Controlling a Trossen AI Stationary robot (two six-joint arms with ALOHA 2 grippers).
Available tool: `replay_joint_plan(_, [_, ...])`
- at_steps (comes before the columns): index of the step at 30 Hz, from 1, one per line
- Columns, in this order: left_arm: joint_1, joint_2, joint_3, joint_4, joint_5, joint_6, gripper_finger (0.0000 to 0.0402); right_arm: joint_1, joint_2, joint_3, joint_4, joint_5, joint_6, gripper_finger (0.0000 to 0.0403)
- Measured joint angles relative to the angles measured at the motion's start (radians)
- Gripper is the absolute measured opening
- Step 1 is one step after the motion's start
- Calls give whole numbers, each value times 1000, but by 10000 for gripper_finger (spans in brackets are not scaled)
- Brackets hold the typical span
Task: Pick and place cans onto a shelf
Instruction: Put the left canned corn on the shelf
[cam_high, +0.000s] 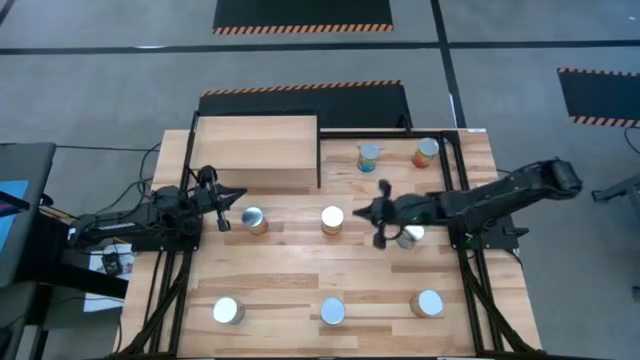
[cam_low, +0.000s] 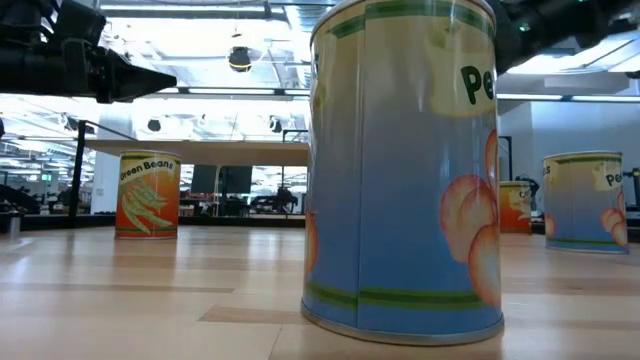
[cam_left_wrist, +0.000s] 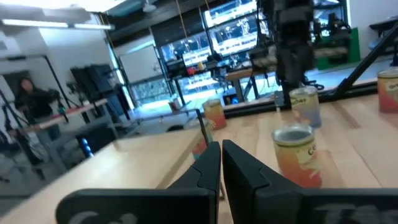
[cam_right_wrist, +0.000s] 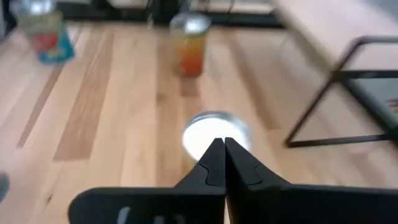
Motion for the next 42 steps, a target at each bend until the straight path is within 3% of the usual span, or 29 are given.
replay_joint_plan(9, [0, 0, 0, -2, 0, 1, 9, 38, 265, 275, -262, -13, 19, 39])
replay_joint_plan(16, [0, 0, 0, -3, -2, 8, 9, 34, 385, 441, -479, -2, 11, 88])
replay_joint_plan(22, [0, 0, 0, -3, -2, 7, 9, 18, 460, 508, -519, 21, -61, 131])
replay_joint_plan(27, [0, 0, 0, -11, -3, -8, 9, 6, 503, 548, -535, 36, -135, 145])
replay_joint_plan(32, [0, 0, 0, -25, -3, -16, 9, -4, 544, 571, -550, 36, -173, 120])
replay_joint_plan(42, [0, 0, 0, -27, -3, -34, 9, -21, 544, 594, -588, -19, -195, 11])
